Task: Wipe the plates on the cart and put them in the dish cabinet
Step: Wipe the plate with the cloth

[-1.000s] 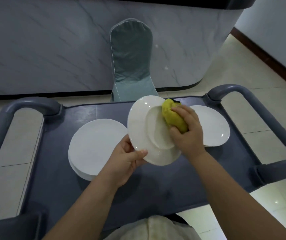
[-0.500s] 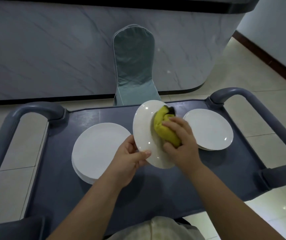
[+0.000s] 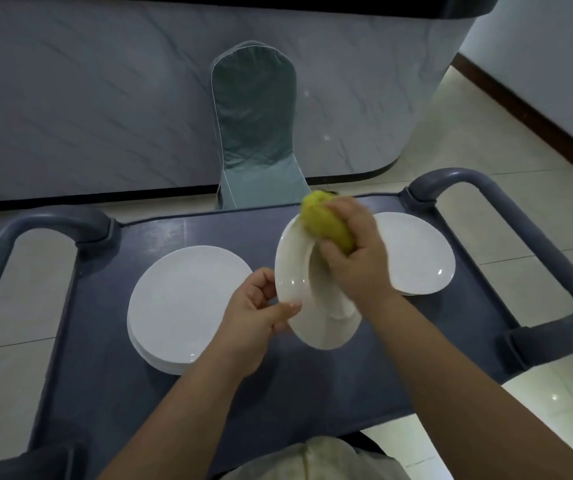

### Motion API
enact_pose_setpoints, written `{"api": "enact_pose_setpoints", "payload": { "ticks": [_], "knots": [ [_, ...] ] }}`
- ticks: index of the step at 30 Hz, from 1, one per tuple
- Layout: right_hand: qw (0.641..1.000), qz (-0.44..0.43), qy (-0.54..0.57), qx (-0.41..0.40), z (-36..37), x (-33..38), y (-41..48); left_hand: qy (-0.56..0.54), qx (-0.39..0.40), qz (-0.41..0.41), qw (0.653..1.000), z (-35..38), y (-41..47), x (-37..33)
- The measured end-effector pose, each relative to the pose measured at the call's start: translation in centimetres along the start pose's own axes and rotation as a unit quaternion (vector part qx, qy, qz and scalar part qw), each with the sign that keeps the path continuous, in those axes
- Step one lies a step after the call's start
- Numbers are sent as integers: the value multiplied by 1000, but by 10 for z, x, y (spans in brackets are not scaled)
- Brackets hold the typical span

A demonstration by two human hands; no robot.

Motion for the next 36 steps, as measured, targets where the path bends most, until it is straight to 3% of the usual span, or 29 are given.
{"api": "enact_pose_setpoints", "payload": {
  "ticks": [2,4,6,8,10,12,15,17,19,23,25,28,30,33,36],
  "knots": [
    [978,-171,-28,112,28,26,-27,-9,-12,2,1000,-1,2,-1],
    [947,-259,-62,182,39,28,-42,-12,-17,-2,1000,-1,1,1],
    [966,-191,-50,168,32,17,-24,-13,-11,-13,1000,-1,-3,3],
    [994,-68,-22,78,17,6,3,7,-4,-19,1000,-1,-7,4],
    [999,-18,-16,22,11,3,14,16,1,-18,1000,-2,-9,2],
    [996,-53,-29,69,21,10,2,0,-2,-14,1000,-3,-10,-1],
    [949,-248,-41,191,36,30,-42,-28,-5,-3,1000,-5,-9,-6],
    [926,-301,-35,227,34,35,-41,-24,-7,2,1000,-3,-8,-9],
    [945,-245,-27,212,27,32,-14,-37,-3,-1,999,1,-7,-9],
    [994,-25,-7,108,-2,11,43,-62,4,-18,998,3,-9,-16],
    [994,83,9,66,-22,-14,48,-107,-4,-25,994,-1,-9,-20],
    [990,139,-26,11,-41,-40,23,-208,-67,-51,974,-11,-5,-16],
    [994,106,-29,1,-37,-42,-5,-257,-115,-65,957,-14,0,-8],
    [998,-36,-32,51,-2,-25,-53,-281,-158,-73,944,-15,11,0],
    [973,-191,-56,114,25,-4,-85,-271,-161,-75,946,-15,17,3]
  ]
}}
Point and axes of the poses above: each hand's wrist, its own y-axis towards the middle knuckle, its own z-axis out of the palm, x = y × z, the point moved 5 cm from there along y, towards the middle knuckle, and after that the axes turned 7 degrees about z, right-handed, at the moved point
